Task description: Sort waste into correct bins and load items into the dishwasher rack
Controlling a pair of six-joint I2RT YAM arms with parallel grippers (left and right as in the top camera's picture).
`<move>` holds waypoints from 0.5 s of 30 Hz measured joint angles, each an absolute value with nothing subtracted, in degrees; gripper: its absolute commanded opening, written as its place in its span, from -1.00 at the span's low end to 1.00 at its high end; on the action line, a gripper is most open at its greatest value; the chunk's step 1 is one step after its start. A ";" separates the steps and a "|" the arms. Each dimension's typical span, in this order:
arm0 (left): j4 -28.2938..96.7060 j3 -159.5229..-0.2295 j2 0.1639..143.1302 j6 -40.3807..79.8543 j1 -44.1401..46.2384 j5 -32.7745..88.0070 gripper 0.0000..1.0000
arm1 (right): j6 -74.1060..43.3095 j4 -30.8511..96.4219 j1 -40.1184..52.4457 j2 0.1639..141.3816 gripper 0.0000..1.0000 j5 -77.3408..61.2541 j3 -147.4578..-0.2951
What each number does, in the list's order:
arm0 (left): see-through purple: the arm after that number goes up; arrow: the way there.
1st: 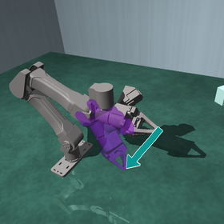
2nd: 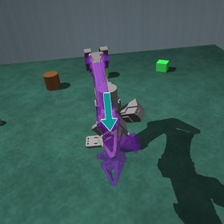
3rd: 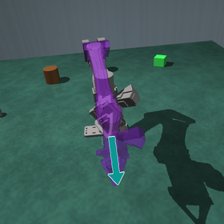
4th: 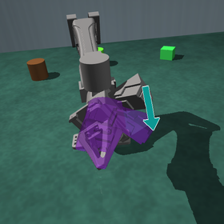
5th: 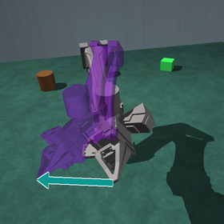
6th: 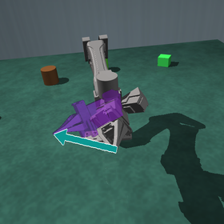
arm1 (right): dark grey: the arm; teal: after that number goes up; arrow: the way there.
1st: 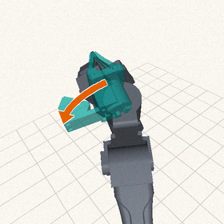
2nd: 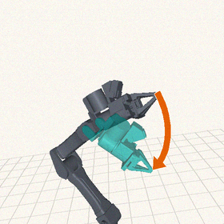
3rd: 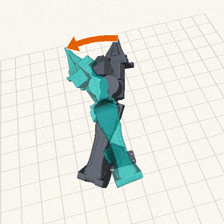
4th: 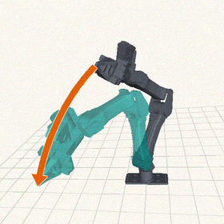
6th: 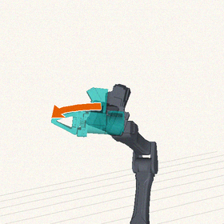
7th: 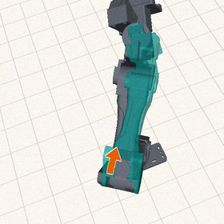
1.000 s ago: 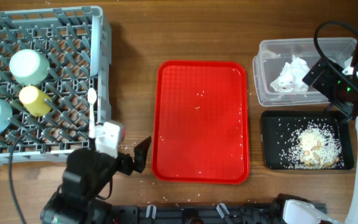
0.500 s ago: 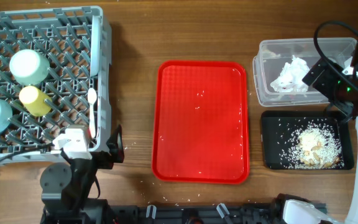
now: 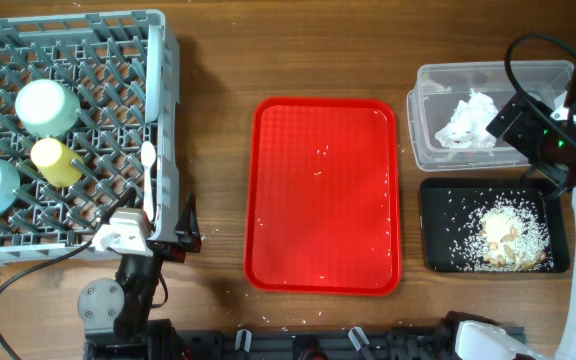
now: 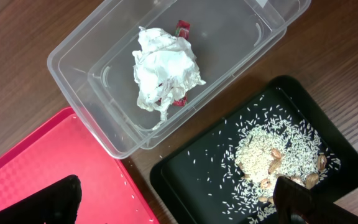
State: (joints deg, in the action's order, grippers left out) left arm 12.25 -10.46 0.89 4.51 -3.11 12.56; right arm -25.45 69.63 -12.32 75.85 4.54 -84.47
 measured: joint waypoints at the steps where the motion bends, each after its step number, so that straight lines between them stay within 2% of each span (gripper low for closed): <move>1: 11.53 -10.17 0.89 4.54 -3.16 12.56 1.00 | -25.45 69.63 -12.32 75.85 1.00 4.54 -84.49; 9: -3.01 -2.66 0.82 4.51 -3.77 11.86 1.00 | -25.45 69.63 -12.32 75.85 0.99 4.54 -84.47; 15: -4.38 -0.80 0.80 4.51 -4.45 11.79 1.00 | -25.43 69.65 -12.32 75.85 1.00 4.51 -84.47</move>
